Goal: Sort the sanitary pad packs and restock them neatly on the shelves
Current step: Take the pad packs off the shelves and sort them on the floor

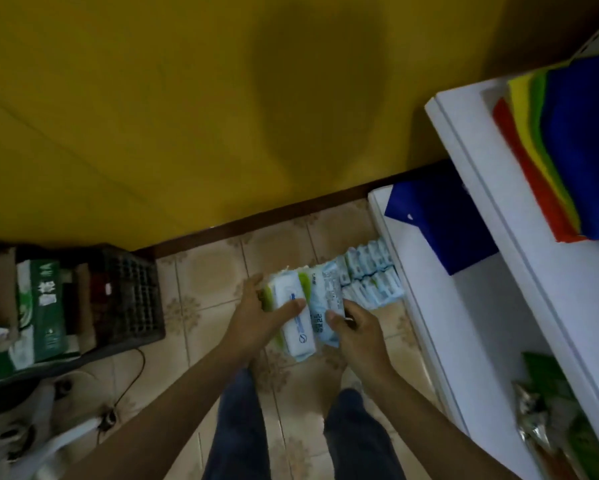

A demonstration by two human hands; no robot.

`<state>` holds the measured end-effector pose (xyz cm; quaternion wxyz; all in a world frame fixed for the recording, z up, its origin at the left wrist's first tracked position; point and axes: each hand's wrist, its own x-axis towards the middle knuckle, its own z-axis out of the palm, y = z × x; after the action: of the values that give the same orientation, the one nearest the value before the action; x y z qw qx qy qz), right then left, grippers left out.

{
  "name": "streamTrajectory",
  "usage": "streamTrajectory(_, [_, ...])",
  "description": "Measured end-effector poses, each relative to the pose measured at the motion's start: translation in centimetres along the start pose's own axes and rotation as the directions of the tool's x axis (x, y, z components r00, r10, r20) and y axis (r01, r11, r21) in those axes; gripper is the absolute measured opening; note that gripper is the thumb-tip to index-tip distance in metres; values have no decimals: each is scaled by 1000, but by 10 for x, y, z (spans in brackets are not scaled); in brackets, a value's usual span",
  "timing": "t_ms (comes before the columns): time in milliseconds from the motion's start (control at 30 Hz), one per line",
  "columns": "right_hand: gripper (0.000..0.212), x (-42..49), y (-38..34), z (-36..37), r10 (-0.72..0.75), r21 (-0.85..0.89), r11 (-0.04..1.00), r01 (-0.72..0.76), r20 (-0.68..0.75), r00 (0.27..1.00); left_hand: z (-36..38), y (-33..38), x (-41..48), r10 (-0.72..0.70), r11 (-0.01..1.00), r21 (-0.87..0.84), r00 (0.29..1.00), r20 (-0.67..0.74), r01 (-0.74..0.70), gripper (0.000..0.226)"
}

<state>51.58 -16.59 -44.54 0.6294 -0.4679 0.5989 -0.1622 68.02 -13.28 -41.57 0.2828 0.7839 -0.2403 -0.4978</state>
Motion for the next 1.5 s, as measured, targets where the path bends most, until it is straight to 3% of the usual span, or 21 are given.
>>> streamTrajectory(267, [14, 83, 170, 87, 279, -197, 929, -312, -181, 943, -14, -146, 182, -227, 966, 130, 974, 2, 225, 68])
streamTrajectory(400, [5, 130, 266, 142, 306, -264, 895, -360, -225, 925, 9, -241, 278, -296, 944, 173, 953, 63, 282, 94])
streamTrajectory(467, [4, 160, 307, 166, 269, -304, 896, -324, -209, 940, 25, -280, 319, -316, 941, 150, 946, 76, 302, 86])
streamTrajectory(533, [2, 197, 347, 186, 241, -387, 870, -305, -206, 948, 45, -308, 358, -331, 940, 116, 941, 74, 322, 94])
streamTrajectory(667, [18, 271, 403, 205, 212, -460, 828, -319, -270, 939, 85, -347, 421, -352, 934, 105, 931, 100, 342, 106])
streamTrajectory(700, [26, 285, 411, 207, 193, -459, 833, -310, -284, 939, 95, -353, 431, -380, 923, 112, 917, 121, 368, 102])
streamTrajectory(833, [45, 311, 424, 206, 24, -551, 814, -185, -287, 958, 126, -369, 451, -471, 882, 160, 846, 249, 444, 49])
streamTrajectory(1000, [44, 294, 424, 200, -175, -707, 702, 81, -61, 983, 126, -364, 448, -468, 883, 181, 842, 268, 433, 39])
streamTrajectory(1100, [52, 281, 425, 191, -210, -808, 538, 242, 150, 966, 115, -357, 444, -420, 900, 239, 869, 262, 363, 47])
streamTrajectory(1167, [59, 277, 417, 188, -125, -858, 339, 386, 366, 922, 110, -349, 440, -367, 905, 326, 890, 270, 273, 50])
streamTrajectory(1233, [60, 273, 412, 186, 23, -863, 171, 476, 486, 873, 106, -340, 431, -307, 889, 428, 904, 297, 161, 50])
streamTrajectory(1300, [57, 276, 409, 178, 140, -918, 93, 385, 395, 908, 100, -336, 418, -246, 870, 490, 910, 333, 56, 51])
streamTrajectory(1367, [56, 278, 402, 169, 140, -953, 36, 302, 304, 942, 94, -329, 400, -169, 829, 555, 912, 373, -74, 56])
streamTrajectory(1433, [57, 274, 383, 158, 133, -960, 19, 280, 280, 951, 85, -316, 376, -57, 663, 697, 910, 411, -273, 67])
streamTrajectory(1500, [61, 263, 357, 141, 30, -967, 34, 253, 254, 967, 75, -294, 348, 120, 413, 782, 879, 461, -467, 80])
